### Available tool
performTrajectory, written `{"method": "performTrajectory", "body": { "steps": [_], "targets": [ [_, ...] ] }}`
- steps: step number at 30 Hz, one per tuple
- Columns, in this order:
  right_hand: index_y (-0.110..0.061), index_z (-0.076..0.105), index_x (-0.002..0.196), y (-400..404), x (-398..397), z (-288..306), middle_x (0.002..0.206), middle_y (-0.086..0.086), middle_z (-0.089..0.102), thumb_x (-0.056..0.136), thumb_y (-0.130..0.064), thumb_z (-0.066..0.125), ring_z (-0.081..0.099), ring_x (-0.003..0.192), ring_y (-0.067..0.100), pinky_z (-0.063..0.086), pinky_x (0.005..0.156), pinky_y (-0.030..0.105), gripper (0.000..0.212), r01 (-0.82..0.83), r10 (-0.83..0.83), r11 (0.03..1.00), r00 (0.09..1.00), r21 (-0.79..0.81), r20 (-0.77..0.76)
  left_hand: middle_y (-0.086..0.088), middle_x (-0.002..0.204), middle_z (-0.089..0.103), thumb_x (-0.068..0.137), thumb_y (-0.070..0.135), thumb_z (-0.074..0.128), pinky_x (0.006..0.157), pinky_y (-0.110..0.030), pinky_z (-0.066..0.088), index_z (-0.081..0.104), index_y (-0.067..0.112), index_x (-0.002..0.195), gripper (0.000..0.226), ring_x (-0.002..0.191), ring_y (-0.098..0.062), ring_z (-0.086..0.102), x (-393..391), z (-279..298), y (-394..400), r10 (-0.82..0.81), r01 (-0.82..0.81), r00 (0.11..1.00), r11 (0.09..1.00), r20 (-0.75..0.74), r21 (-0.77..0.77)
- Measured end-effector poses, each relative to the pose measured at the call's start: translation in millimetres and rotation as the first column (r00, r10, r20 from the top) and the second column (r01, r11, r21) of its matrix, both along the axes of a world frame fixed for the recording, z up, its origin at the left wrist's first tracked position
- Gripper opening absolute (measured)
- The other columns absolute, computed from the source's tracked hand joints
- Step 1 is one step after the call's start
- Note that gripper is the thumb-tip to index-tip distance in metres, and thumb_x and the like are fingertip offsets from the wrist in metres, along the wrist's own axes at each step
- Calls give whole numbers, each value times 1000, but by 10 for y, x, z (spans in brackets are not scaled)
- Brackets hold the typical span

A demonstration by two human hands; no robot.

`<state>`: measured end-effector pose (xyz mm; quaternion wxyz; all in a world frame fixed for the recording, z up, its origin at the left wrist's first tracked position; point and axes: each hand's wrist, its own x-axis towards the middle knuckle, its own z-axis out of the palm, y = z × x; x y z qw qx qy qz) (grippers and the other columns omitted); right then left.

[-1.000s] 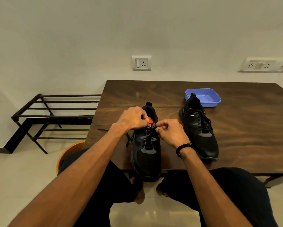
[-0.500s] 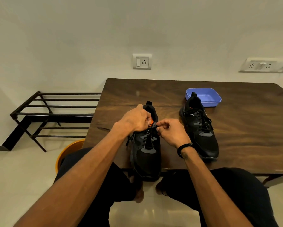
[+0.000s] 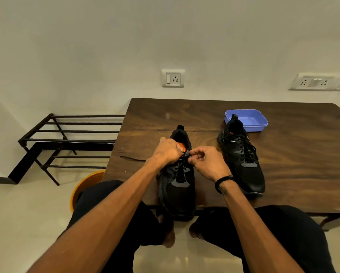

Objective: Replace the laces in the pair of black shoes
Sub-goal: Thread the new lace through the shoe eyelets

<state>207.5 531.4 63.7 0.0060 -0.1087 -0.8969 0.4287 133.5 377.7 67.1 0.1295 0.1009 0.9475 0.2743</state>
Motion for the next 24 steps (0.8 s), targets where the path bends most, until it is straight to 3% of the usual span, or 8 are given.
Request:
{"method": "performTrajectory", "body": {
  "steps": [2,4,6,9,13,17,21,24],
  "targets": [
    [-23,77,102,-8,14,2,80,-10,74,89,-14,78,66,73,-2,59,80,22,16,6,-6,1000,1000,0,-7,-15,117,70,101,21,57,101,-41,51,79,14,92,25,113,-29,61,1,-42,9,47,-48,999,998,27,46],
    [-22,77,102,-35,33,-5,79,-11,73,90,-15,78,66,72,-2,59,81,22,14,17,-17,1000,1000,8,-23,-14,117,66,98,25,61,95,-40,56,75,21,81,22,101,-27,66,-9,-122,15,121,-124,992,988,35,94],
    [-20,78,103,-75,51,-11,78,-13,72,91,-17,77,64,71,-4,57,80,21,13,30,-29,999,998,22,-49,-15,114,65,95,29,63,90,-41,58,75,14,87,21,91,-28,68,-36,-194,28,193,-197,980,973,39,122],
    [-21,79,105,-98,66,-17,80,-15,69,91,-20,77,62,73,-8,50,74,11,14,36,-34,999,997,34,-71,-20,109,65,89,34,61,90,-41,56,73,2,89,35,91,-28,66,-63,-267,68,265,-273,962,949,73,158],
    [-20,79,107,-81,66,-15,86,-12,71,91,-21,78,62,76,-8,41,64,0,16,33,-31,999,998,32,-58,-22,106,66,66,41,54,78,-47,61,74,-1,89,52,85,-40,69,-91,-343,88,309,-325,945,920,105,217],
    [-22,80,104,-84,61,-2,87,-9,75,89,-24,81,68,83,0,46,73,9,16,53,-53,998,998,19,-37,-17,98,69,67,45,51,68,-39,58,74,7,79,46,77,-34,68,-72,-331,63,262,-269,963,952,63,147],
    [-21,81,101,-112,64,-15,90,-8,77,87,-26,83,70,87,3,54,80,17,15,83,-82,996,996,20,-45,-10,103,70,66,45,53,80,-43,61,78,16,80,41,81,-25,70,-60,-252,17,235,-241,970,957,59,163],
    [-21,81,103,-105,67,-3,97,-6,78,87,-26,82,71,93,5,55,87,21,16,74,-73,997,997,28,-38,-17,101,69,78,35,66,78,-42,61,76,29,63,19,80,-27,70,33,-163,-5,183,-189,982,970,51,155]
  ]
}}
